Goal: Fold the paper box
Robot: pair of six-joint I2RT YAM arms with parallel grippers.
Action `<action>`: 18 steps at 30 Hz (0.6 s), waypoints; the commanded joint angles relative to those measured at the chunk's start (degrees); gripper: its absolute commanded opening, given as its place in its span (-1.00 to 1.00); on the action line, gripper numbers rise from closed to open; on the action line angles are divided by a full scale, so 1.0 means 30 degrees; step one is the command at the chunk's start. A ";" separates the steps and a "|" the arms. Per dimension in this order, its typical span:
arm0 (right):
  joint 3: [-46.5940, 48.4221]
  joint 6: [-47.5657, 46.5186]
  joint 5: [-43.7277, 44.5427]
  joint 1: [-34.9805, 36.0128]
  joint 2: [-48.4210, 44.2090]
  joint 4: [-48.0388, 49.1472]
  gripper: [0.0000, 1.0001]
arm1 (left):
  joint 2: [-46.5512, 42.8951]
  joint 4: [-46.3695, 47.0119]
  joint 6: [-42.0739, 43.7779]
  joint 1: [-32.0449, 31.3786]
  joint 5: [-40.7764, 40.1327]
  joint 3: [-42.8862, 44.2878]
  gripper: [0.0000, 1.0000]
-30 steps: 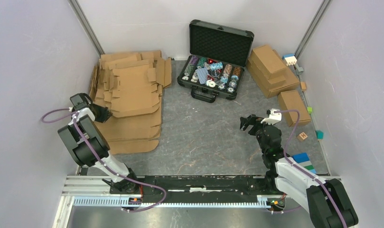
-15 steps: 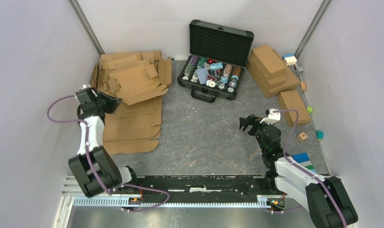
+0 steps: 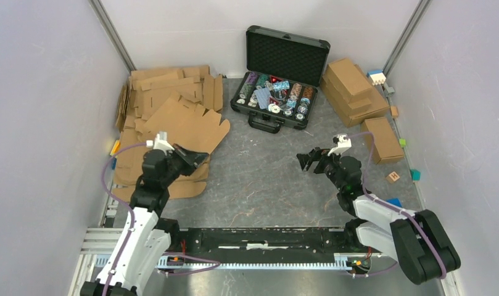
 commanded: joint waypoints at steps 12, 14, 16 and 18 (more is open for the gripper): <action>0.1200 -0.0848 -0.1072 0.1077 0.1062 0.0958 0.92 | 0.0351 -0.3331 -0.1833 -0.1626 -0.8954 -0.1062 0.75; 0.1232 -0.0854 -0.1076 0.1104 0.1107 0.0902 0.92 | 0.0502 -0.2865 -0.2130 -0.1624 -0.9473 -0.1481 0.75; 0.1239 -0.0856 -0.1066 0.1120 0.1050 0.0869 0.92 | 0.0758 -0.2489 -0.2223 -0.1613 -0.9898 -0.1654 0.75; 0.1212 -0.0881 -0.1046 0.1141 0.0977 0.0889 0.92 | 0.1265 -0.2467 -0.2326 -0.1565 -1.0533 -0.1642 0.74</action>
